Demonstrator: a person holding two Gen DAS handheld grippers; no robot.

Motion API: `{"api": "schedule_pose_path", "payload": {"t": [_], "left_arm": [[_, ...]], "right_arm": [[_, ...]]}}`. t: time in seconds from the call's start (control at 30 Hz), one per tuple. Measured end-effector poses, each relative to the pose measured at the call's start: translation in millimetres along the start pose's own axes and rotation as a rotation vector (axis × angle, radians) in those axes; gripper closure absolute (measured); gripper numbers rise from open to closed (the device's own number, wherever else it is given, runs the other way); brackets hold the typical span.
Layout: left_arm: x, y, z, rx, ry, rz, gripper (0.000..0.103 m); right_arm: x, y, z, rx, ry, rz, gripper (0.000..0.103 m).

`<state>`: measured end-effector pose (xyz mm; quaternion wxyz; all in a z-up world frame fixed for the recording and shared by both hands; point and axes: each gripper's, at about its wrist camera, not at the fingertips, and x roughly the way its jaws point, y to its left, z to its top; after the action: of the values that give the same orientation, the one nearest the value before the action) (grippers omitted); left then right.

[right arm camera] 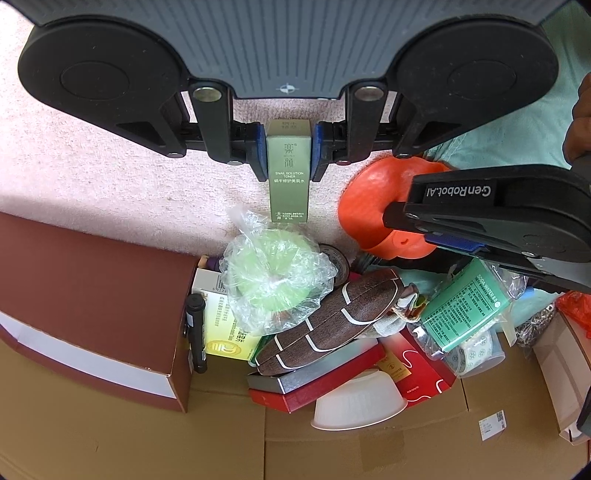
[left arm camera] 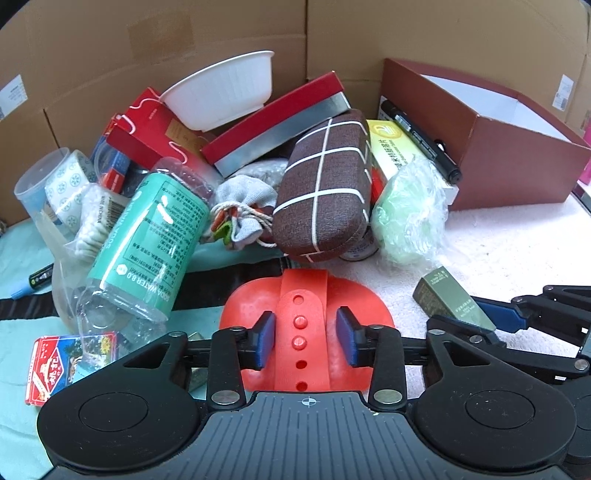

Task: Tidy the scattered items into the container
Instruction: 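Lift and carry the olive-green box and orange scrubber over the shoebox with both grippers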

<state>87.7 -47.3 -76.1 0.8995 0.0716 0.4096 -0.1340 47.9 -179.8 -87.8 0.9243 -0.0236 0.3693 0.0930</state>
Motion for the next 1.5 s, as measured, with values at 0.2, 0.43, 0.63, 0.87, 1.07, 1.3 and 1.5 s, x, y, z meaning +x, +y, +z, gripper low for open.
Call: {"api": "schedule_pose_path", "payload": {"t": [0.2, 0.43, 0.63, 0.87, 1.07, 1.3, 1.5], "left_arm": [[-0.3, -3.0, -1.3, 0.015, -0.011, 0.014, 0.059], [-11.5, 1.0, -5.4, 0.016, -0.005, 0.013, 0.077], [-37.2, -5.3, -8.7, 0.033, -0.009, -0.072, 0.077], [-75.3, -19.9, 6.0, 0.07, -0.088, -0.147, 0.077], [-92.1, -29.3, 29.2, 0.084, -0.136, -0.197, 0.077], [-101.0, -45.4, 64.4, 0.103, -0.203, -0.215, 0.077], [-98.4, -68.2, 109.2, 0.119, -0.239, -0.252, 0.076]], "right_arm": [[-1.1, -2.5, -1.7, 0.013, -0.009, 0.012, 0.077], [-9.9, -6.1, -6.1, 0.025, -0.013, 0.032, 0.077], [-27.4, -9.1, -9.9, 0.024, -0.035, 0.048, 0.077], [-55.3, -17.7, -3.5, 0.031, -0.111, 0.051, 0.077], [-69.6, -32.2, 3.1, 0.038, -0.15, 0.039, 0.077], [-84.5, -55.9, 24.3, 0.051, -0.217, 0.01, 0.077], [-99.9, -83.4, 61.8, 0.03, -0.297, -0.082, 0.077]]}}
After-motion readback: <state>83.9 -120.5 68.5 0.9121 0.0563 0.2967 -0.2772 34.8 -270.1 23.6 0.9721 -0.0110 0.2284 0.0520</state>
